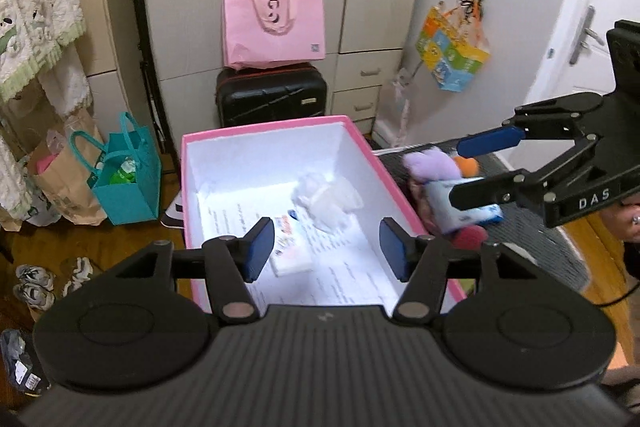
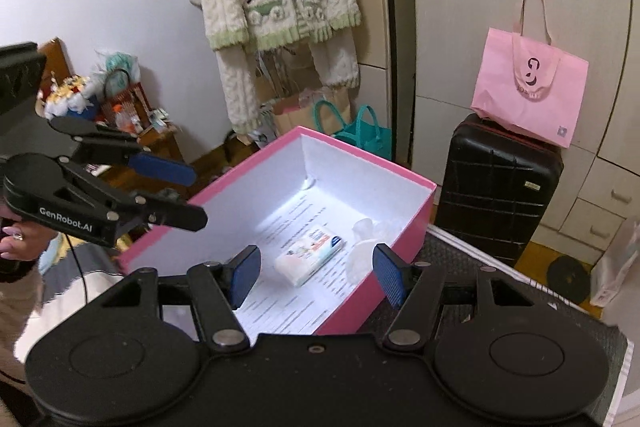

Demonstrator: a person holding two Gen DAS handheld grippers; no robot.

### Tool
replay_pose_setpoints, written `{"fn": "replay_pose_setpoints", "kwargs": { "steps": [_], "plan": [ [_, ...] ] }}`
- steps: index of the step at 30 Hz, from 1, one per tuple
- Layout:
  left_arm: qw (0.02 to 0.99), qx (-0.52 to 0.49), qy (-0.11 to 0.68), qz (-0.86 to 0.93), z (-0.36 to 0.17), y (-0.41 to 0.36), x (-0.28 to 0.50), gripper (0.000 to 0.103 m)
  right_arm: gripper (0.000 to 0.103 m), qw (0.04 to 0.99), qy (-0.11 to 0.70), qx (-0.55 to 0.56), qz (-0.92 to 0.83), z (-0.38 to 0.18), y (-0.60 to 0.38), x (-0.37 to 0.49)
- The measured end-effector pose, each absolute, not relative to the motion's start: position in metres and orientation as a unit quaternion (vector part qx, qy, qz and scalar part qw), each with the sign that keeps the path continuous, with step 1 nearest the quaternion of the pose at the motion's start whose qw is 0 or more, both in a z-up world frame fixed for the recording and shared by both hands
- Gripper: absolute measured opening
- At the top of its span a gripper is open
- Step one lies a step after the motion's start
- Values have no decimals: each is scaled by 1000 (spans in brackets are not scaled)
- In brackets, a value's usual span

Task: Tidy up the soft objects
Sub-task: 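Move the left tool to the white panda plush and grasp it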

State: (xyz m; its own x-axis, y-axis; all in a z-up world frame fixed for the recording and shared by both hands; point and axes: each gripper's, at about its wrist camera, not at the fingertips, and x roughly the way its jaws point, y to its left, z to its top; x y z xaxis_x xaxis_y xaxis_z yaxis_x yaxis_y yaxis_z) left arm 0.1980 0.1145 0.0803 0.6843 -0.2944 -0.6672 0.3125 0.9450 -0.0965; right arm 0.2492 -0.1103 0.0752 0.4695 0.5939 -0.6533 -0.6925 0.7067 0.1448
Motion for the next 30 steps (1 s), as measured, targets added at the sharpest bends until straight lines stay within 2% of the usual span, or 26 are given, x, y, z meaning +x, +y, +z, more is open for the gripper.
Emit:
{"fn": "replay_pose_setpoints", "kwargs": {
  "steps": [13, 30],
  "plan": [
    [899, 45, 378, -218, 89, 76, 142, 64, 68, 859, 333, -74, 381, 91, -147, 177],
    [856, 89, 417, -293, 60, 5, 118, 71, 73, 873, 336, -66, 349, 49, -213, 119]
  ]
}}
